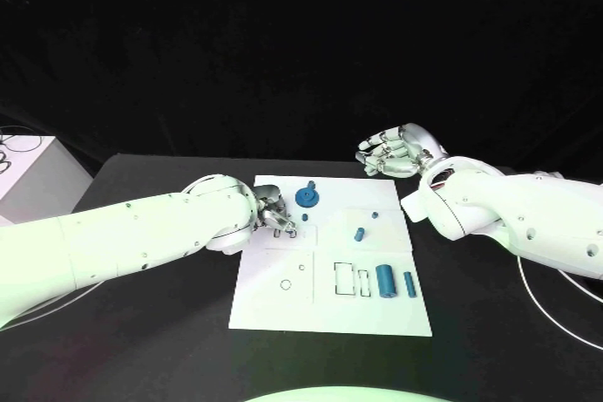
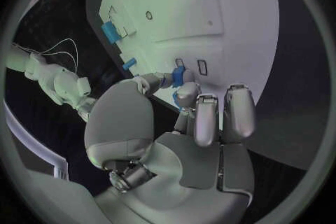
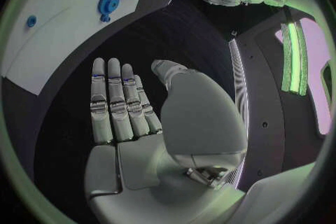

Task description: Assemble the parts on the task board

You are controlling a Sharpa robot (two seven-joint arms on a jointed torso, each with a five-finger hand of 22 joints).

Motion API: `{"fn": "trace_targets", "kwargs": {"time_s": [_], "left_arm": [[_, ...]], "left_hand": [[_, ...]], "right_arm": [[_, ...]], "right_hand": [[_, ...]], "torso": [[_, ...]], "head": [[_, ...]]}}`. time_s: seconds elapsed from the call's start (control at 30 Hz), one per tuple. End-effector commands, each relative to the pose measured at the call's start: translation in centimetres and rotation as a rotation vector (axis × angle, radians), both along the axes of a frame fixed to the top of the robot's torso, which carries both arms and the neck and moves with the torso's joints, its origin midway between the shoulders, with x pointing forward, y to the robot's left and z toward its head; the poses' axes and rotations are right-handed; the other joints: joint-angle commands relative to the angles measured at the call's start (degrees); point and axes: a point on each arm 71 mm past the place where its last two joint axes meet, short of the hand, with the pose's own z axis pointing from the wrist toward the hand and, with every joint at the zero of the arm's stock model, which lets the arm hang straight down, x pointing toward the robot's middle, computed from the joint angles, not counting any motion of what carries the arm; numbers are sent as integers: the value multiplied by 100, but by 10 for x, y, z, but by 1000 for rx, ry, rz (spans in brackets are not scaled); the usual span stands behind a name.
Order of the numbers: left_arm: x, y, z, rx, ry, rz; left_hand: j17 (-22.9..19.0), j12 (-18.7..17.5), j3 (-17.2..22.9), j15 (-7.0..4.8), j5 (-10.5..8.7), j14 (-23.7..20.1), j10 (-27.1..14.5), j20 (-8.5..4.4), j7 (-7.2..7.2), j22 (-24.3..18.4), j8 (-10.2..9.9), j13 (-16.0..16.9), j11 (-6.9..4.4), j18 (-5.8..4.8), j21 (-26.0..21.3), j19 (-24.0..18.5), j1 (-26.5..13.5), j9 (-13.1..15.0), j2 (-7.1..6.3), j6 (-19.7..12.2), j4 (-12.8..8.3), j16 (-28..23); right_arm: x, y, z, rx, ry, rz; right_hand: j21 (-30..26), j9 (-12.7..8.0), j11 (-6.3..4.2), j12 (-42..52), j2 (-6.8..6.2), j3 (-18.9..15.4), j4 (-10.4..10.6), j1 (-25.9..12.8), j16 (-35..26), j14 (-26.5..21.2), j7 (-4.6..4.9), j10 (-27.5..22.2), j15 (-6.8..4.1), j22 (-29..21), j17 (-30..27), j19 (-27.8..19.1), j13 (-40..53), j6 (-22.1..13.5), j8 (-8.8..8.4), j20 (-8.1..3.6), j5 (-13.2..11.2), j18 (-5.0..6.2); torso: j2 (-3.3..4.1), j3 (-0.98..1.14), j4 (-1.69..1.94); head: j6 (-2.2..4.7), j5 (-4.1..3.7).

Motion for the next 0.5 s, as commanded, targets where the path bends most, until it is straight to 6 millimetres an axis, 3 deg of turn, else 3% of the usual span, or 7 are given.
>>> {"fn": "trace_targets", "kwargs": {"time_s": [0.03, 0.5], "left_arm": [[0, -3, -1, 3, -21, -18], [-2, -4, -4, 8, -14, -32]], "left_hand": [[886, 14, 1094, -52, 25, 422, 34, -15, -109, 5, 34, 8, 0, -117, 26, 45, 47, 5, 36, 149, -1142, 15], [892, 19, 1097, -56, 27, 424, 43, -17, -112, 13, 33, 16, -4, -119, 31, 52, 51, 6, 33, 158, -1147, 19]], "right_arm": [[0, 0, 1, 11, -15, 7], [0, 0, 1, 11, -8, 6]], "right_hand": [[-15, -7, 32, -39, 7, 3, -34, -39, -42, -45, 59, -9, 17, -11, -10, -54, -10, 3, -38, -3, 27, 30], [-16, -13, 40, -53, 5, 6, -42, -50, -63, -58, 66, -19, 26, -45, -39, -71, -37, -1, -50, 5, 37, 29]], "torso": [[8, -4, -15], [2, 0, 6]], "head": [[-16, -7], [-56, -33]]}}
